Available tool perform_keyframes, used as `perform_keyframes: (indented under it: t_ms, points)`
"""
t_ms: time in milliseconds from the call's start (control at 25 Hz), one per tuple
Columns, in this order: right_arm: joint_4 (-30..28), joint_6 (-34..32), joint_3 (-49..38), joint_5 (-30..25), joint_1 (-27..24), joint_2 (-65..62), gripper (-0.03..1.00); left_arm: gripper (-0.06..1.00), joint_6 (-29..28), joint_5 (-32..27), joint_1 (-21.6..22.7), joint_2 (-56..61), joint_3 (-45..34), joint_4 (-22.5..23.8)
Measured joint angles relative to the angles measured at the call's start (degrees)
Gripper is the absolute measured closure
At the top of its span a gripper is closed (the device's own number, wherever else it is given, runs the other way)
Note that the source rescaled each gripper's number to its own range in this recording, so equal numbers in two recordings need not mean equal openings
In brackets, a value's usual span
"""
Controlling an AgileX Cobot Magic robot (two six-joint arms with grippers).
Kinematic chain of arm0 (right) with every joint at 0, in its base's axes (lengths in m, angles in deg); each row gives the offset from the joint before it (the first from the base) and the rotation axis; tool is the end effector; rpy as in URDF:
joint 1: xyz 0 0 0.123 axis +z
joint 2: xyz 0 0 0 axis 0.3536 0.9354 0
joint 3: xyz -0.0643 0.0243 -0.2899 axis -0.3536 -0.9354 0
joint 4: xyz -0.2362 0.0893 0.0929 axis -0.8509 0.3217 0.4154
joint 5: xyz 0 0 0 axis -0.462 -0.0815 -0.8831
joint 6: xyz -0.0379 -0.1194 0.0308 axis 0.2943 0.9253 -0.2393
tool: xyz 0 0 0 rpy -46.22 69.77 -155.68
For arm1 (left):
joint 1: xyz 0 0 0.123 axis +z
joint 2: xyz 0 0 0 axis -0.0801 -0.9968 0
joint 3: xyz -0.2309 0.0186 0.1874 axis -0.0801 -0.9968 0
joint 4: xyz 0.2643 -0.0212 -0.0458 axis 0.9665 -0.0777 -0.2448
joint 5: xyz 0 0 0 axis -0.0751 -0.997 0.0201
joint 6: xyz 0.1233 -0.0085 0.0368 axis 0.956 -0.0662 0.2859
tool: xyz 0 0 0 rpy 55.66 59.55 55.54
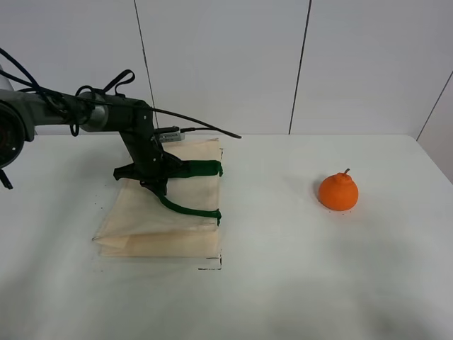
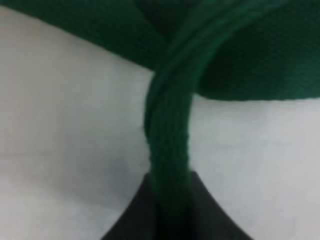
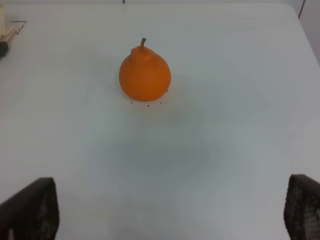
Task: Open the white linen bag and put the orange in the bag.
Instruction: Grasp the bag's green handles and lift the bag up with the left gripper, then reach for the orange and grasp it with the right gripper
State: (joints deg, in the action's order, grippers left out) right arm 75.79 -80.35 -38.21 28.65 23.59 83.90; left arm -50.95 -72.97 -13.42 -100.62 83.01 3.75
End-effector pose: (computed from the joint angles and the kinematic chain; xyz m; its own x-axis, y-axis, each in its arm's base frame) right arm 0.0342 0.0010 0.2704 -0.4222 -0.0244 -0.9062 -0.0470 0.9989 -0.0050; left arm 0.4780 -0.1512 0.0684 -0.9602 -0.0807 -0.2675 -0.0623 0.9951 -0.0768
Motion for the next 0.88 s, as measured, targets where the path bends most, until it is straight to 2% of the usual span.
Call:
perform_keyframes:
  t_ms: [40, 240, 480, 760, 880]
  points:
    - [0.0, 0.0, 0.0, 0.0, 0.0, 0.0, -0.03, 0.94, 0.0, -0.6, 0.1, 0.0, 0.3, 0.3]
    - [0.0, 0.0, 0.0, 0.0, 0.0, 0.0, -0.03, 0.94, 0.1, -7.7, 0.3, 2.2, 3.4, 3.0]
    - [0.0, 0.0, 0.0, 0.0, 0.0, 0.0, -0.03, 0.94, 3.2, -14.2, 0.3, 12.2, 14.6, 3.3]
    - [0.0, 0.0, 0.1, 0.0, 0.0, 0.6, -0.03, 0.94, 8.4, -20.8, 0.3, 19.8, 25.4, -0.5]
    - [0.0, 0.0, 1.5, 0.2, 0.0, 6.9, -0.03, 0.94, 10.1, -22.5, 0.3, 21.4, 27.1, -2.6]
